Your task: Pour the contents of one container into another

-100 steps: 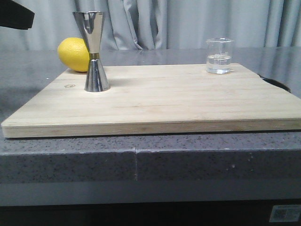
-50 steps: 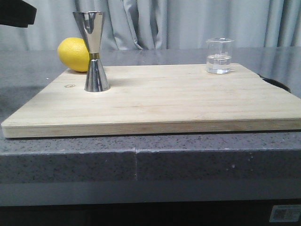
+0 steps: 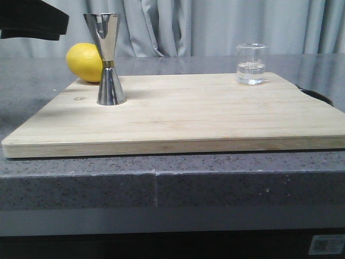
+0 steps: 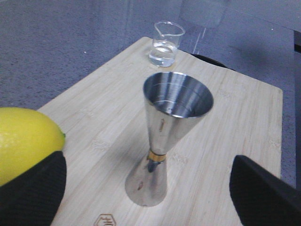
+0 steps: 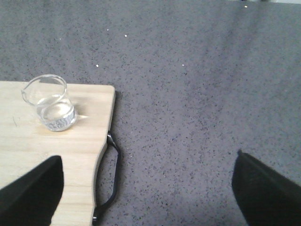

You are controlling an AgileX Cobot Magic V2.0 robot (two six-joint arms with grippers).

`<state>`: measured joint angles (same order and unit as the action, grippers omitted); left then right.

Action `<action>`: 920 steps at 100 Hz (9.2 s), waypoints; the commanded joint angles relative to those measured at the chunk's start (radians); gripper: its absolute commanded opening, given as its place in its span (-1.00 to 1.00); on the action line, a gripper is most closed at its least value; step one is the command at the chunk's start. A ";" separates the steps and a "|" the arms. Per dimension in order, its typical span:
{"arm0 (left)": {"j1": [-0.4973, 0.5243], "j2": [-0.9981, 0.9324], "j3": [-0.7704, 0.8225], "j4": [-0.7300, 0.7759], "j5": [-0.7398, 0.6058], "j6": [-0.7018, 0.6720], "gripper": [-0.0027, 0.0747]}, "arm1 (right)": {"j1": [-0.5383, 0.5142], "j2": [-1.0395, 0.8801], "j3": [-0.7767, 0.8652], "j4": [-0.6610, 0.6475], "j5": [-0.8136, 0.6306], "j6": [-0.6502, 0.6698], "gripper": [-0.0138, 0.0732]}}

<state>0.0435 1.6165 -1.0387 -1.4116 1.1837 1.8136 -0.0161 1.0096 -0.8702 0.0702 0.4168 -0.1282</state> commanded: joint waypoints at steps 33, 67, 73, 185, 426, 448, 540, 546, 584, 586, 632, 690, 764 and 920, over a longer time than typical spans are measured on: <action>-0.088 0.066 -0.019 -0.080 0.055 0.041 0.76 | 0.000 -0.011 0.023 0.006 -0.073 -0.008 0.83; -0.157 0.106 -0.019 -0.193 -0.019 0.198 0.76 | 0.000 -0.011 0.023 0.008 -0.081 -0.008 0.83; -0.164 0.106 -0.019 -0.197 -0.040 0.220 0.76 | 0.000 -0.011 0.023 0.008 -0.081 -0.008 0.83; -0.219 0.194 -0.019 -0.351 0.022 0.318 0.29 | 0.000 -0.011 0.023 0.014 -0.108 -0.008 0.83; -0.325 0.157 -0.097 -0.283 0.087 0.371 -0.98 | 0.000 0.077 0.023 0.016 -0.163 -0.008 0.83; -0.325 0.108 -0.097 -0.281 0.087 0.371 -0.98 | 0.000 0.077 0.023 0.016 -0.198 -0.008 0.83; -0.399 0.055 -0.097 -0.304 0.087 0.283 -0.98 | 0.164 0.127 0.075 -0.018 -0.431 -0.021 0.83; -0.399 0.055 -0.097 -0.310 0.087 0.283 -0.98 | 0.177 0.145 0.091 -0.028 -0.469 -0.021 0.83; -0.399 0.055 -0.097 -0.321 0.087 0.283 -0.98 | 0.238 0.202 0.264 -0.038 -0.845 -0.001 0.83; -0.399 0.055 -0.097 -0.321 0.087 0.283 -0.98 | 0.238 0.202 0.274 -0.038 -0.870 0.005 0.83; -0.399 0.055 -0.097 -0.324 0.087 0.285 -0.98 | 0.238 0.285 0.361 -0.038 -1.146 0.062 0.83; -0.399 0.055 -0.097 -0.325 0.087 0.286 -0.98 | 0.238 0.499 0.262 -0.114 -1.229 0.121 0.83; -0.399 0.055 -0.097 -0.325 0.087 0.289 -0.98 | 0.238 0.629 0.123 -0.144 -1.231 0.128 0.83; -0.399 0.055 -0.097 -0.325 0.085 0.289 -0.98 | 0.238 0.704 0.060 -0.176 -1.232 0.167 0.83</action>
<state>-0.3447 1.7244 -1.1064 -1.6579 1.1628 2.1080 0.2196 1.7479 -0.7817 -0.0957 -0.7341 0.0371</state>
